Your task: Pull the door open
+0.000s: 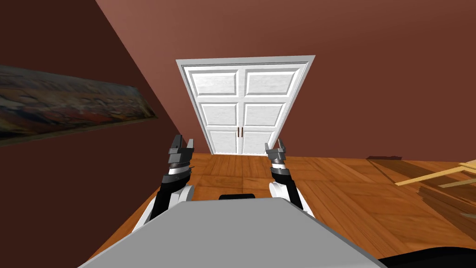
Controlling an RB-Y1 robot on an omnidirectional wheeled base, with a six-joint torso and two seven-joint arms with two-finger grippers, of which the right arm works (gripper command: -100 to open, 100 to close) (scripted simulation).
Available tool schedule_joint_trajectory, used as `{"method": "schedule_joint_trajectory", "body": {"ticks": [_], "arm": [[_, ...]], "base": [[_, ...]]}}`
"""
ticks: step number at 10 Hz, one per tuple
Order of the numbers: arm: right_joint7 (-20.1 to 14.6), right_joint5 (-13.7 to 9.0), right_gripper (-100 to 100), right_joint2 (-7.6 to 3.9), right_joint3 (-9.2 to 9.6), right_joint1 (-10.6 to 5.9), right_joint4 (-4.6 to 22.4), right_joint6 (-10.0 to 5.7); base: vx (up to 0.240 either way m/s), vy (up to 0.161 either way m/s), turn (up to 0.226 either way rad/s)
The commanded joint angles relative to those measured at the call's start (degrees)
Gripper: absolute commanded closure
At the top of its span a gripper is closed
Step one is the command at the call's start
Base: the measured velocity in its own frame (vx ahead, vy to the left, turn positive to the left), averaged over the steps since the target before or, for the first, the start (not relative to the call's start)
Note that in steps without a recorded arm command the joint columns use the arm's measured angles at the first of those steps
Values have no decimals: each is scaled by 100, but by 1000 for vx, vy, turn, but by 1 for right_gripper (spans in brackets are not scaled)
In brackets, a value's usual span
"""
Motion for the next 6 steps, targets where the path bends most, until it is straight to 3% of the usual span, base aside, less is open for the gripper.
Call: {"method": "schedule_joint_trajectory", "body": {"ticks": [1, 6], "arm": [[-179, -55, -100, -43, 8, -6, 143, -50], [-712, -226, -100, -172, 34, -52, 658, -232]], "base": [[96, 32, 29], [103, 30, 29]]}}
